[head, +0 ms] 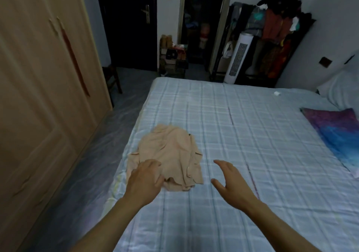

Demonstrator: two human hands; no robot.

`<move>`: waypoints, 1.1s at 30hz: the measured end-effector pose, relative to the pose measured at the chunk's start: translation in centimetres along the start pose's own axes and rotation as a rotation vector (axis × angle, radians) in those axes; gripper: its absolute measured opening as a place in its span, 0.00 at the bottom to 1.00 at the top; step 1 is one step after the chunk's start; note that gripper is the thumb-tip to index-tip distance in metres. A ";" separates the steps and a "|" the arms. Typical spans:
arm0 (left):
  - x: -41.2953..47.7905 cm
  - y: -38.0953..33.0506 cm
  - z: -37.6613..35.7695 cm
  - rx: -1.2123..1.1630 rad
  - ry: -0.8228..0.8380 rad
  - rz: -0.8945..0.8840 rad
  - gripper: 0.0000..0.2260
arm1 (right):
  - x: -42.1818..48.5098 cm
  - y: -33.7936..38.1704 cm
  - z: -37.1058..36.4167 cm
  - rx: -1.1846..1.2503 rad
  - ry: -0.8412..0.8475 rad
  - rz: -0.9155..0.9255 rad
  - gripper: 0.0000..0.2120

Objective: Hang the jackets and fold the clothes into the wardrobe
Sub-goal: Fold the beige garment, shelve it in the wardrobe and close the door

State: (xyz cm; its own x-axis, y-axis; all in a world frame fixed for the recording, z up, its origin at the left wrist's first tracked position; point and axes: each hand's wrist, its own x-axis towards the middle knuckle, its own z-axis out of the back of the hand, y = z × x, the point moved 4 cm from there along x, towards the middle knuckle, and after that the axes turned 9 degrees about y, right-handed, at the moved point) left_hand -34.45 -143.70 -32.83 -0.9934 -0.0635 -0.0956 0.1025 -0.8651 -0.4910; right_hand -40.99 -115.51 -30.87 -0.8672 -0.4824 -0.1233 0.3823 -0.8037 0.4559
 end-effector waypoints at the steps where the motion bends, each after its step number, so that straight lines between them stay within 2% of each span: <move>1: 1.1 1.8 -0.4 -0.003 0.019 0.022 0.32 | 1.2 0.2 -1.2 0.007 0.023 -0.002 0.29; 8: 6.3 7.8 -2.5 -0.043 0.101 0.069 0.32 | 8.6 0.1 -5.8 0.055 0.113 -0.042 0.26; 12: 8.5 10.0 -5.2 -0.056 0.153 0.109 0.26 | 13.0 -1.4 -8.7 0.071 0.184 -0.042 0.25; 15: 10.2 11.8 -8.4 -0.094 0.197 0.145 0.29 | 15.6 -2.2 -11.5 0.093 0.267 -0.050 0.23; 23: 15.5 15.0 -18.6 -0.090 0.339 0.187 0.25 | 22.4 -6.9 -22.2 0.112 0.548 -0.032 0.28; 26: 16.8 16.4 -22.6 -0.037 0.406 0.177 0.26 | 24.2 -7.9 -26.1 0.080 0.519 0.012 0.28; 28: 17.6 17.3 -24.9 0.037 0.474 0.153 0.31 | 24.6 -8.6 -29.3 -0.011 0.491 0.048 0.33; 30: 18.2 17.8 -26.6 0.136 0.531 0.151 0.37 | 24.6 -9.2 -32.4 -0.106 0.536 0.044 0.44; 32: 18.8 18.2 -27.6 0.196 0.529 0.175 0.36 | 24.5 -9.6 -34.2 -0.135 0.563 0.011 0.49; 33: 19.2 18.5 -27.9 0.201 0.483 0.163 0.32 | 24.5 -9.7 -34.6 -0.131 0.527 0.009 0.47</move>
State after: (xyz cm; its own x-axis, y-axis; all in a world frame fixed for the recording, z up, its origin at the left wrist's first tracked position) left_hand -50.18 -147.10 -67.89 -0.8240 -0.0095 -0.5665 0.1937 -0.9443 -0.2659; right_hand -54.95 -131.58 -68.80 -0.5994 -0.5714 -0.5605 0.4543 -0.8194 0.3495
